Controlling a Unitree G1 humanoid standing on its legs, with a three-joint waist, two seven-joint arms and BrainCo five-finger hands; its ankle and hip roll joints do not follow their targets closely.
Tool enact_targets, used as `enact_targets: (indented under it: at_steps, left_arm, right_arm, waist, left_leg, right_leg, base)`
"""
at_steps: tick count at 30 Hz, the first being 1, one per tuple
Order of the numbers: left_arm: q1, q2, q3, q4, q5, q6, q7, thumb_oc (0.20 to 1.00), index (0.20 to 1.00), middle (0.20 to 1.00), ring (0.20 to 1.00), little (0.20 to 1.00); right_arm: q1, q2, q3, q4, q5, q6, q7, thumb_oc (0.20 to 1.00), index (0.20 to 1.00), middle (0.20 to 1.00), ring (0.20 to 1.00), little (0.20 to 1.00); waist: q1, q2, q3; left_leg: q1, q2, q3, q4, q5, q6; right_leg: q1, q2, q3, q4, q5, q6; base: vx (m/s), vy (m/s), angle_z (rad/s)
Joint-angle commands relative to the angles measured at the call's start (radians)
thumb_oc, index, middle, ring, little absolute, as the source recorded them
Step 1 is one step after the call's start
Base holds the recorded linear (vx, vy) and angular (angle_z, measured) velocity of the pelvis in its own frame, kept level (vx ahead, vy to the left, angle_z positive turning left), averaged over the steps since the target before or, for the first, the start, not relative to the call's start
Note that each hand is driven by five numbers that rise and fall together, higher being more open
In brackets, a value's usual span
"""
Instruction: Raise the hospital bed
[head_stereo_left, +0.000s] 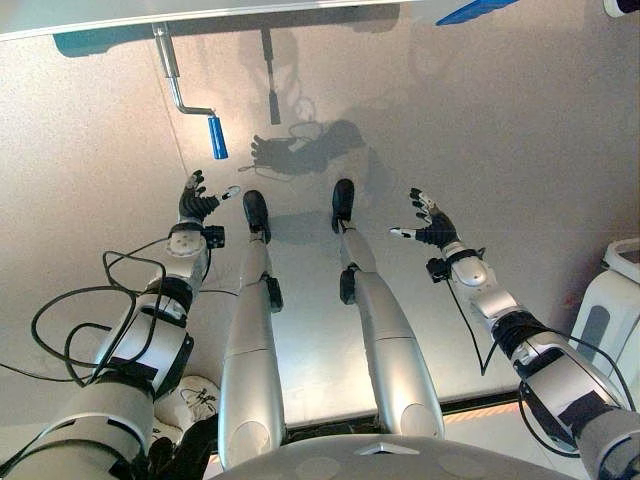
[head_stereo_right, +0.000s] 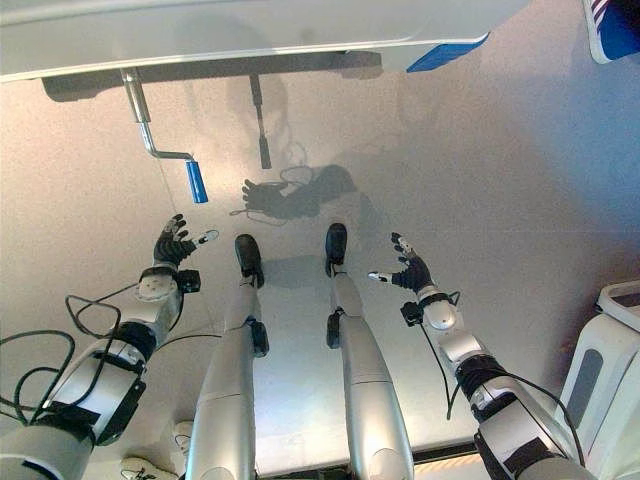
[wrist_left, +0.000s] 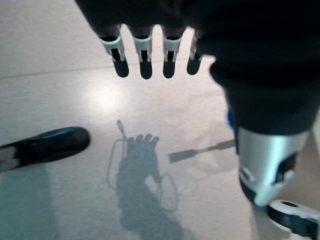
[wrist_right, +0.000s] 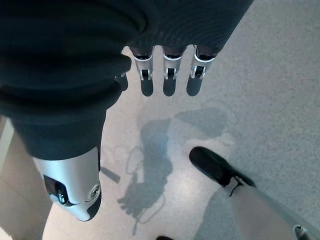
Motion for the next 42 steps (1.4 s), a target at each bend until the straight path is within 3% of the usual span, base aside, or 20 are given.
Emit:
enact_targets:
  at_steps: [1, 23, 42]
  left_arm:
    - [0.014, 0.035, 0.026, -0.006, -0.026, -0.029, 0.023, 1.000, 1.000, 1.000, 1.000, 1.000]
    - [-0.120, 0.127, 0.005, -0.078, -0.048, -0.046, 0.043, 1.000, 1.000, 1.000, 1.000, 1.000]
    - [-0.211, 0.125, -0.041, -0.069, -0.054, -0.034, 0.035, 1.000, 1.000, 1.000, 1.000, 1.000]
  right_arm:
    - [0.079, -0.021, 0.010, -0.061, 0.038, -0.039, 0.009, 1.000, 1.000, 1.000, 1.000, 1.000]
    - [0.101, -0.047, 0.019, -0.090, 0.055, -0.041, 0.045, 1.000, 1.000, 1.000, 1.000, 1.000]
    - [0.089, -0.085, 0.059, -0.158, -0.025, -0.040, 0.039, 1.000, 1.000, 1.000, 1.000, 1.000]
  waist:
    - [0.008, -0.022, -0.025]
    - [0.002, -0.023, -0.015]
    - [-0.016, -0.035, -0.006]
  left_leg:
    - [0.002, -0.035, -0.012, 0.026, -0.066, 0.026]
    - [-0.006, -0.035, -0.018, 0.023, -0.068, 0.023]
    - [-0.012, -0.034, -0.014, 0.028, -0.073, 0.022]
  right_leg:
    - [-0.025, 0.005, 0.017, 0.094, -0.046, 0.114]
    - [-0.026, 0.002, 0.016, 0.079, -0.045, 0.116]
    - [-0.034, 0.003, 0.014, 0.082, -0.044, 0.120]
  base:
    - [0.00, 0.000, 0.00]
    - [0.00, 0.000, 0.00]
    - [0.00, 0.000, 0.00]
